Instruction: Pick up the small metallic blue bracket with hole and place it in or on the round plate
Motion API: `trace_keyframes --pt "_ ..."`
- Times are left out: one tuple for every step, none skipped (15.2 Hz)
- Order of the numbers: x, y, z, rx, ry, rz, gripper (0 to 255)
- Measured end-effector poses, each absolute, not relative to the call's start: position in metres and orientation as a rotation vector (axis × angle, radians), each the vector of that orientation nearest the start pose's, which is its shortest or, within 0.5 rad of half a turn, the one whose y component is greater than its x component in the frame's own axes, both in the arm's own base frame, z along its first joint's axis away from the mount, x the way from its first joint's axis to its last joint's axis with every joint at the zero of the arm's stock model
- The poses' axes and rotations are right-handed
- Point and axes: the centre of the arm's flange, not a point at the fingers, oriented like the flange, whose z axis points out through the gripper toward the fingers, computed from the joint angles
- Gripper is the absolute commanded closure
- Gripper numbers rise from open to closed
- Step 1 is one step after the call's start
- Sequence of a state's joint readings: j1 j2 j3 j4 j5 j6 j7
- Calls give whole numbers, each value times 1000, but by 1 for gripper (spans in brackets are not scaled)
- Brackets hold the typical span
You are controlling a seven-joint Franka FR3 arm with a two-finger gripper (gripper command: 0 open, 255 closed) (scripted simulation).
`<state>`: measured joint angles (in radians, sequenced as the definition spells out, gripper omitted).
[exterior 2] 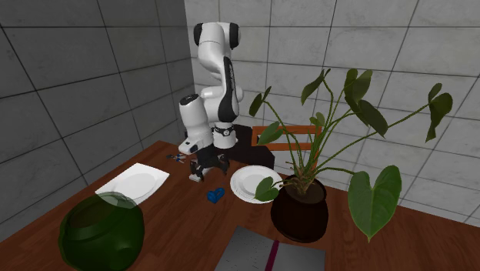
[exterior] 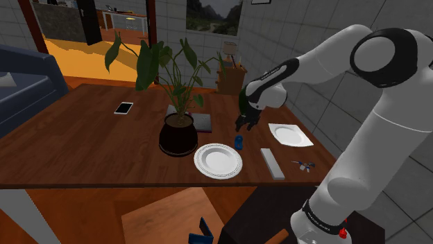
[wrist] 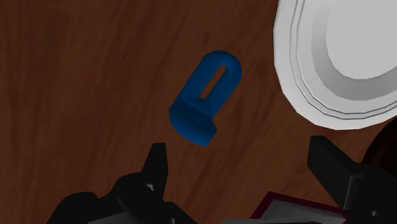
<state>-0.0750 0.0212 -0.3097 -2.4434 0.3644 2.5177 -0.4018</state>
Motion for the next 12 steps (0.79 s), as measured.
trace_keyframes --pt "454 -196 289 -2926 414 -196 0" --pt "457 -203 278 -2921 424 -195 0" --pt "460 -207 270 -2919 430 -195 0" --pt "461 -208 264 -2918 433 -196 0" --pt "462 -209 258 -2917 434 -196 0" --pt "462 -208 253 -2917 435 -196 0" --pt "463 -208 248 -2917 435 -196 0" --pt "465 -208 244 -2917 435 -196 0" --pt "465 -206 238 -2917 435 -196 0" --pt "467 -206 232 -2917 435 -197 0" --pt "467 -205 228 -2917 435 -196 0" --pt "467 -205 226 -2917 435 -196 0"
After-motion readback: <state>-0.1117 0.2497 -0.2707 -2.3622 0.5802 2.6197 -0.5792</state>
